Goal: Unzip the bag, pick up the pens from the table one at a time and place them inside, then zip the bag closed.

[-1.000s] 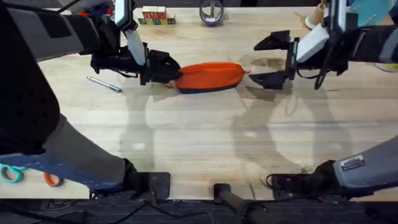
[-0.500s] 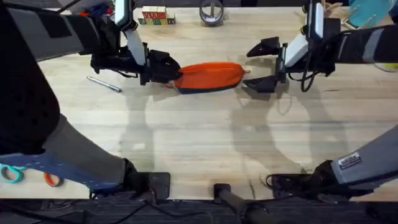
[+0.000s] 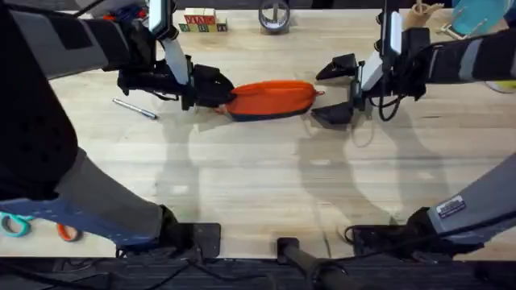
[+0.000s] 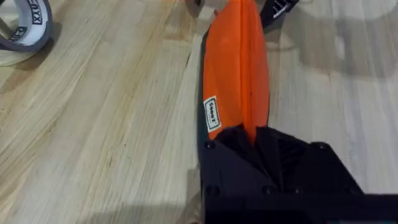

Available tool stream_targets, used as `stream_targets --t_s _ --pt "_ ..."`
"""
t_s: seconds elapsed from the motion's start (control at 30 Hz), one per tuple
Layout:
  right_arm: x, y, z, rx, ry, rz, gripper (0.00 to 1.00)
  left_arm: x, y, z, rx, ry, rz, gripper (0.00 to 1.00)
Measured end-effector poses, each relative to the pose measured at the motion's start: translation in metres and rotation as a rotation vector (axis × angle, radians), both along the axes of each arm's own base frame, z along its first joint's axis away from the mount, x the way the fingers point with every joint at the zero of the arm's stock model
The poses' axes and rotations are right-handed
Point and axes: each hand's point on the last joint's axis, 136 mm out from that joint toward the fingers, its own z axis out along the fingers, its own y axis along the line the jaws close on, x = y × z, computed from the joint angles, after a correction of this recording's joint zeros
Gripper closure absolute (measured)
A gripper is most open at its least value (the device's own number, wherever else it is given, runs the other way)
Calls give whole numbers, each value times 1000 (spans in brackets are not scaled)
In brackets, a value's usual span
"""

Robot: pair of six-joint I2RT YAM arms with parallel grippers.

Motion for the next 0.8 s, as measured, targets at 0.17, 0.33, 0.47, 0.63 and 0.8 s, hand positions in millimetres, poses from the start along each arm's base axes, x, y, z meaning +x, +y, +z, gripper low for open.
stream_targets --t_s 0.17,0.33,0.47,0.63,0.8 --pt "0 1 0 0 0 2 7 0 0 0 0 0 0 960" --pt "-3 7 0 0 1 19 8 0 0 0 0 0 0 960" --pt "-4 10 -2 -11 2 27 8 0 0 0 0 0 0 960" --pt "-2 7 -6 -41 4 15 6 0 0 0 0 0 0 960" --pt "-1 5 -9 -59 4 8 5 0 0 0 0 0 0 960"
